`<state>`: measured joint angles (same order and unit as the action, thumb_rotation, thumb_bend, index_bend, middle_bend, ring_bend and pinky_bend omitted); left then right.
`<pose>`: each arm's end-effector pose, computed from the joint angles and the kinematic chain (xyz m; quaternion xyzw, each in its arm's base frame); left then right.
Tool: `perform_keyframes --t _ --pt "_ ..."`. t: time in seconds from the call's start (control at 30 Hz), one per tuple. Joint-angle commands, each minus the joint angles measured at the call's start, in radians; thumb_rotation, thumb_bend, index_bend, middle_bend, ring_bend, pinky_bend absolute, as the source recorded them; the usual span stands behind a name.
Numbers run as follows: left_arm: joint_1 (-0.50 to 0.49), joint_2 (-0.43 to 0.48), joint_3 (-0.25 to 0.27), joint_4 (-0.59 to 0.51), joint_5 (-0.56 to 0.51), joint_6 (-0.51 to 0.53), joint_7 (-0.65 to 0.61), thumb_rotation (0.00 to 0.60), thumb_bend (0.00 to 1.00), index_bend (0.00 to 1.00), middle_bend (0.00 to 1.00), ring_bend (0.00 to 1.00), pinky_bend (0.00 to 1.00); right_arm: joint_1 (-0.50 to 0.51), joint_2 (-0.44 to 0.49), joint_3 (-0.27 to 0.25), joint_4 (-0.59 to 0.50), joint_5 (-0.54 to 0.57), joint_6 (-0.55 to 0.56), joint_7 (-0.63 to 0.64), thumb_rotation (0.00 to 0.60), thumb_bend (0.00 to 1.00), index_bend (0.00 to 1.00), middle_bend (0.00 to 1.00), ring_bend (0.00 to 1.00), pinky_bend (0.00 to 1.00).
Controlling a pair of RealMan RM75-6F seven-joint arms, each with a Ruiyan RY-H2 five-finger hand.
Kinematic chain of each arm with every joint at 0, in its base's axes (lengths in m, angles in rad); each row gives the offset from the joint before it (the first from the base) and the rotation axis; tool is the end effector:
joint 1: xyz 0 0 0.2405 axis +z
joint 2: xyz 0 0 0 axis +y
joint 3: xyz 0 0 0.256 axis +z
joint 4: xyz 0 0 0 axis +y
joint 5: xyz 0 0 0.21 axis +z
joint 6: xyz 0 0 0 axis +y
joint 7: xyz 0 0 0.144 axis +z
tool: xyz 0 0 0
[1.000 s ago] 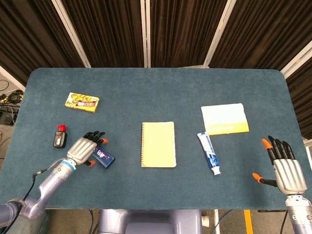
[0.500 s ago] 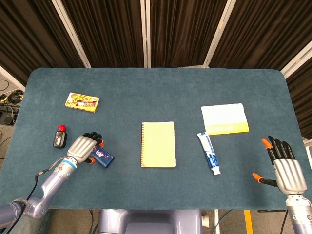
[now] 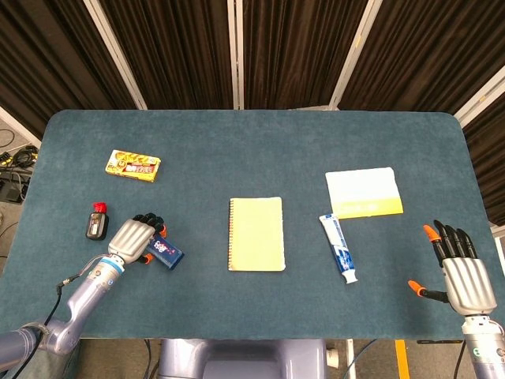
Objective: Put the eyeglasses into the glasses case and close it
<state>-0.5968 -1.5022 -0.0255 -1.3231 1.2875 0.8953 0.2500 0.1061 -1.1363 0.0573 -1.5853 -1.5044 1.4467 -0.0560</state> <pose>-0.2483 0.3078 -0.0145 -0.7887 -0.3628 -0.2572 0.4246 -0.3119 -0.1895 0.1519 0.6169 -0.3698 0.3686 0.5889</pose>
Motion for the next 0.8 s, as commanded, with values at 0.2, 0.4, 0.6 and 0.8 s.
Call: perform_keyframes --t 0.2,0.4,0.6,0.8 --pt "-0.001 0.001 -0.002 -0.006 -0.006 0.001 0.006 0.600 0.41 0.41 0.19 0.14 0.23 0.000 0.001 0.000 0.000 0.000 0.001 0.001 0.600 0.00 0.00 0.00 0.00 0.00" --pt "-0.002 0.015 -0.002 -0.022 -0.006 -0.006 -0.009 0.600 0.18 0.29 0.03 0.02 0.08 -0.001 0.003 0.001 -0.002 0.000 0.002 0.003 0.600 0.00 0.00 0.00 0.00 0.00" --pt "0.003 0.053 -0.004 -0.059 0.012 0.012 -0.039 0.600 0.02 0.01 0.00 0.00 0.00 -0.001 0.004 0.000 -0.004 -0.001 0.003 0.004 0.600 0.00 0.00 0.00 0.00 0.00" --pt "0.050 0.169 -0.018 -0.165 0.027 0.114 -0.060 0.600 0.02 0.00 0.00 0.00 0.00 -0.002 0.007 -0.001 -0.008 -0.007 0.007 0.008 0.600 0.00 0.00 0.00 0.00 0.00"
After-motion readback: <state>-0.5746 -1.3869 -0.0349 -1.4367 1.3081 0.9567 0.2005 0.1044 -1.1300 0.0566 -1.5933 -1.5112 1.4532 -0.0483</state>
